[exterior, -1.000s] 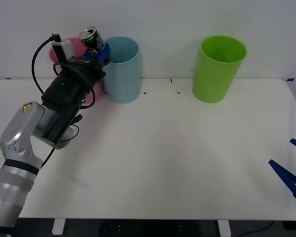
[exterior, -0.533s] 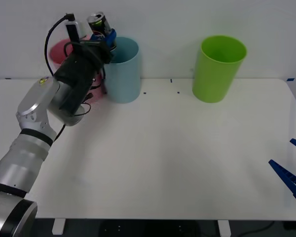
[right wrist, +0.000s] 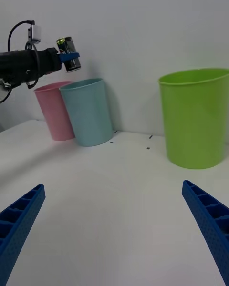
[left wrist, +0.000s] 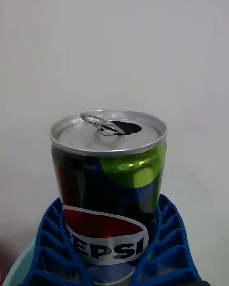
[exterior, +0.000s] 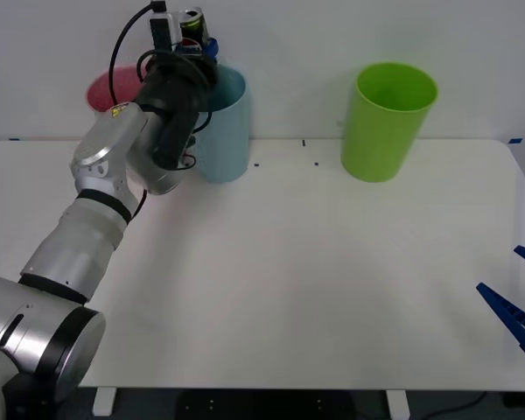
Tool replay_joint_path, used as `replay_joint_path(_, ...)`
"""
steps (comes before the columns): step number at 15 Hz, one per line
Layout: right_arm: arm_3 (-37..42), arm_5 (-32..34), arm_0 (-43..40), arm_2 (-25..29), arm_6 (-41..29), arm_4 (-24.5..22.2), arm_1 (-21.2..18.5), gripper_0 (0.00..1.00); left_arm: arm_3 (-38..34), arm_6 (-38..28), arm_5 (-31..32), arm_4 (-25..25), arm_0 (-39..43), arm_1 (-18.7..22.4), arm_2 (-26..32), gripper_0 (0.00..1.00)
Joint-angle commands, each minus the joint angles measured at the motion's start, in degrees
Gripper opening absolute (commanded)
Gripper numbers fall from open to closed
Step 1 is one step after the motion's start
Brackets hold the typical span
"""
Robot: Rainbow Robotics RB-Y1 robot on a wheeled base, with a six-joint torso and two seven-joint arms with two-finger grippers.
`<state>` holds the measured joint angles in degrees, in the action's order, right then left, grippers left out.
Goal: Grasp the object on the table and drop it into the matching bin: aluminum can to the light blue bin, PET bottle to the pink bin.
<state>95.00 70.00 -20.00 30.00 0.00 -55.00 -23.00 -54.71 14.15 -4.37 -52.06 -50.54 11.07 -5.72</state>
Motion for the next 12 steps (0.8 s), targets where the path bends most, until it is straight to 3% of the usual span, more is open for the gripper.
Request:
replay_joint_path(1,0.0,0.0,0.0,0.0,0.0,0.0,0.0,1.00,2.7,0.3,-2.7,-3.1,-2.5,-1.9,1.5,0.00)
replay_joint_path(5,0.0,0.0,0.0,0.0,0.0,0.0,0.0,1.00,3.3,0.3,-2.9,-9.5,-3.1,-5.5,6.4,0.00)
replay_joint_path(8,0.0,0.0,0.0,0.0,0.0,0.0,0.0,1.00,3.3,0.4,-2.9,-9.9,-3.1,-5.7,6.3,0.00)
replay_joint_path(10,0.0,0.0,0.0,0.0,0.0,0.0,0.0,1.00,3.3,0.3,-2.9,-10.0,-3.1,-5.7,6.3,0.06)
replay_joint_path(11,0.0,0.0,0.0,0.0,0.0,0.0,0.0,1.00,3.2,0.3,-2.9,-10.0,-3.1,-5.7,6.3,0.14)
replay_joint_path(12,0.0,0.0,0.0,0.0,0.0,0.0,0.0,1.00,3.2,0.2,-2.9,-10.0,-3.2,-5.7,6.3,0.46)
